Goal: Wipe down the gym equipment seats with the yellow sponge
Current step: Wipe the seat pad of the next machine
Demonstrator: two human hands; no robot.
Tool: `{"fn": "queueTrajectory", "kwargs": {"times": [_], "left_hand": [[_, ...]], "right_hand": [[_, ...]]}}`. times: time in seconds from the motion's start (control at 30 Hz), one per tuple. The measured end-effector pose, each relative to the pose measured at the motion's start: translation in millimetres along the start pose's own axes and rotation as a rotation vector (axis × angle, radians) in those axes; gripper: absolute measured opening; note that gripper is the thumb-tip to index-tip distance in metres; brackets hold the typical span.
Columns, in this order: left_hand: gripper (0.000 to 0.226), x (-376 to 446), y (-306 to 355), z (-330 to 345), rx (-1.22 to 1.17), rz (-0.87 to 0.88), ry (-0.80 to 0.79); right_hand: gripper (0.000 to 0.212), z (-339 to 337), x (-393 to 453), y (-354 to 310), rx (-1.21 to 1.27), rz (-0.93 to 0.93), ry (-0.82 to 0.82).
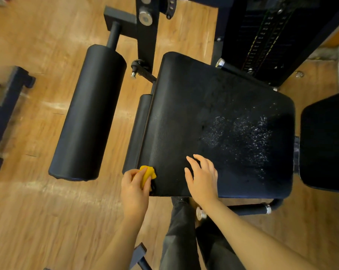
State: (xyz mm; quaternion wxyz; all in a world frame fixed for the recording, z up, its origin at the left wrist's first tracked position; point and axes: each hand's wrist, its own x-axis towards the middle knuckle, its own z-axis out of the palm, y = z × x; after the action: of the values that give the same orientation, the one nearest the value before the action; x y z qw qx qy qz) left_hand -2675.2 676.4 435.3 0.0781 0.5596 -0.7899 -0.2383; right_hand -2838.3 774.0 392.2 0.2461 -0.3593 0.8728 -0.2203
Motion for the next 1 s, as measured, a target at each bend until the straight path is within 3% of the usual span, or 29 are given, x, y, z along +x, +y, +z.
{"fn": "queueTrajectory", "kwargs": {"times": [0.37,0.7,1.0], "left_hand": [[0.028,123,116,39,-0.034,0.246,-0.12],[0.042,240,209,75,-0.038,0.424,-0.305],[0.029,321,194,89,0.118,0.72,-0.031]], "right_hand": [[0.046,-50,70,17,0.157,0.23,0.103],[0.046,-68,166,7,0.323,0.374,0.242],[0.05,-86,211,-17,0.344,0.317,0.337]]}}
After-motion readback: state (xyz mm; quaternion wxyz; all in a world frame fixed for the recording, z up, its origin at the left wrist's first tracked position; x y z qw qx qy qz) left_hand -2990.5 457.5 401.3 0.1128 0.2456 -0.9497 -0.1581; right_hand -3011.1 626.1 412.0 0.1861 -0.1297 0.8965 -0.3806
